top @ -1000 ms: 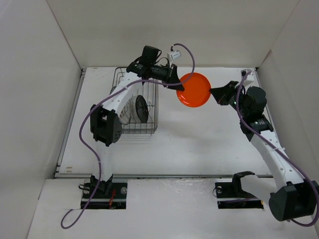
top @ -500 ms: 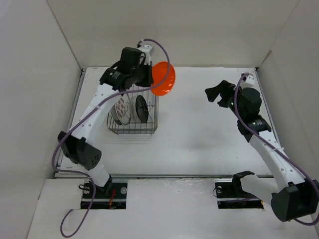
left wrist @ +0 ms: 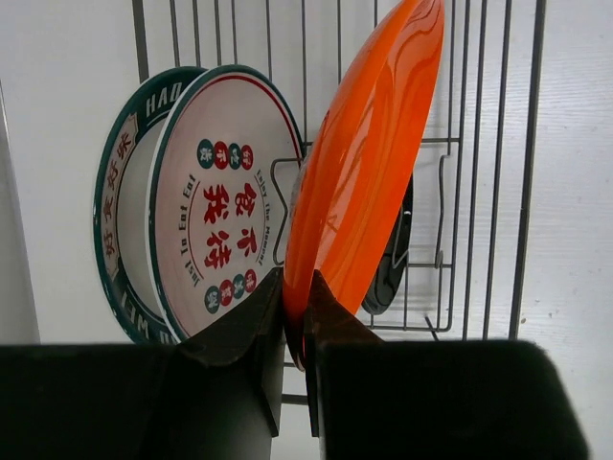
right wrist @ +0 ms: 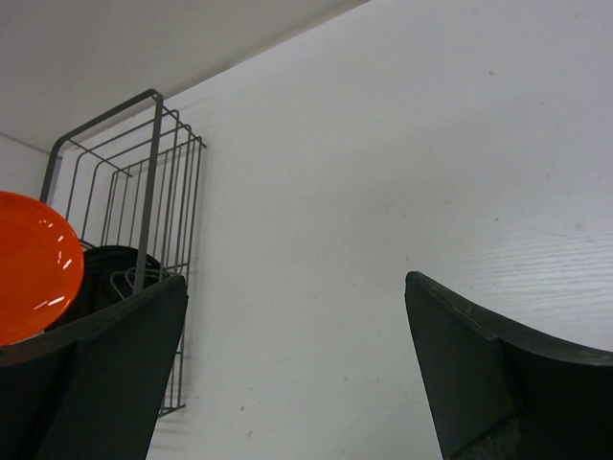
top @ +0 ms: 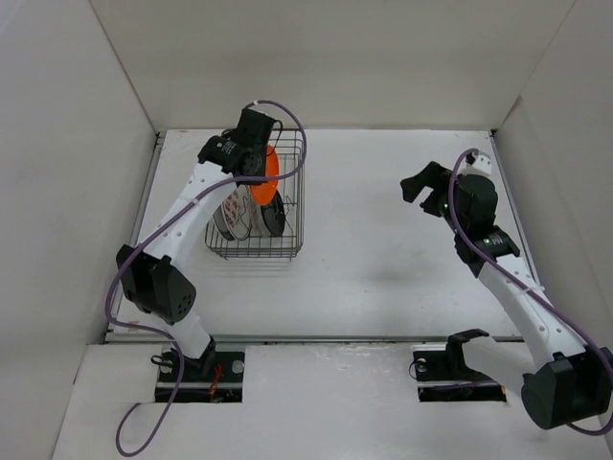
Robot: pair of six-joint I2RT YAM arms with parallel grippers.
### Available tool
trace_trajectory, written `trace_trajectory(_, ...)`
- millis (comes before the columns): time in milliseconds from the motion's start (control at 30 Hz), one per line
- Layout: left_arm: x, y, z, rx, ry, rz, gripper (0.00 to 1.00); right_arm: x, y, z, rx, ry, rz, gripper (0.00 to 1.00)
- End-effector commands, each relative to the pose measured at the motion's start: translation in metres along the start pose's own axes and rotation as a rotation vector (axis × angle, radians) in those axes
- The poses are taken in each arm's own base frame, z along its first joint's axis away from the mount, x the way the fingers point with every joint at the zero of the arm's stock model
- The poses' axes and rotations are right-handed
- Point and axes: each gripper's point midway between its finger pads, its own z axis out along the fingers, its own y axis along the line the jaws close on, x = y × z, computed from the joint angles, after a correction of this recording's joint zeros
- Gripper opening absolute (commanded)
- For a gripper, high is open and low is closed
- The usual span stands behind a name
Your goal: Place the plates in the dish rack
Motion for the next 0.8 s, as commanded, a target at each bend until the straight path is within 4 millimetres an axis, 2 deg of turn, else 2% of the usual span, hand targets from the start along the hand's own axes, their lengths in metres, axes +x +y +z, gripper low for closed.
trace_trajectory(0, -0.006, 0.008, -0.008, -0.038, -0.031, -0.023, 0.0, 0.001, -0.002, -0.005, 0.008, -0.019, -0.001, 1.0)
trace_trajectory(200, 0.006, 0.002, 0.002, -0.026, 0.012, -0.017, 0.0, -0.007, -0.01, -0.011, 0.023, -0.049, 0.008, 1.0)
trace_trajectory(367, 0.005, -0.009, 0.002, 0.03, 0.028, -0.018, 0.0, -0.005, -0.014, -0.01, 0.029, -0.042, 0.01, 1.0)
trace_trajectory(400, 0.009, -0.016, 0.004, 0.048, 0.042, -0.007, 0.0, -0.005, -0.014, -0.01, 0.029, -0.042, 0.01, 1.0)
trace_trajectory(500, 0.011, -0.017, 0.008, 0.045, 0.052, -0.003, 0.0, -0.006, -0.015, -0.01, 0.029, -0.042, 0.012, 1.0)
trace_trajectory(633, 0.018, -0.029, 0.016, 0.06, 0.08, 0.009, 0.0, -0.004, -0.021, -0.009, 0.041, -0.039, 0.005, 1.0)
trace_trajectory(767, 0.023, -0.029, 0.02, 0.036, 0.09, 0.013, 0.0, 0.003, -0.029, -0.008, 0.061, -0.027, 0.007, 1.0)
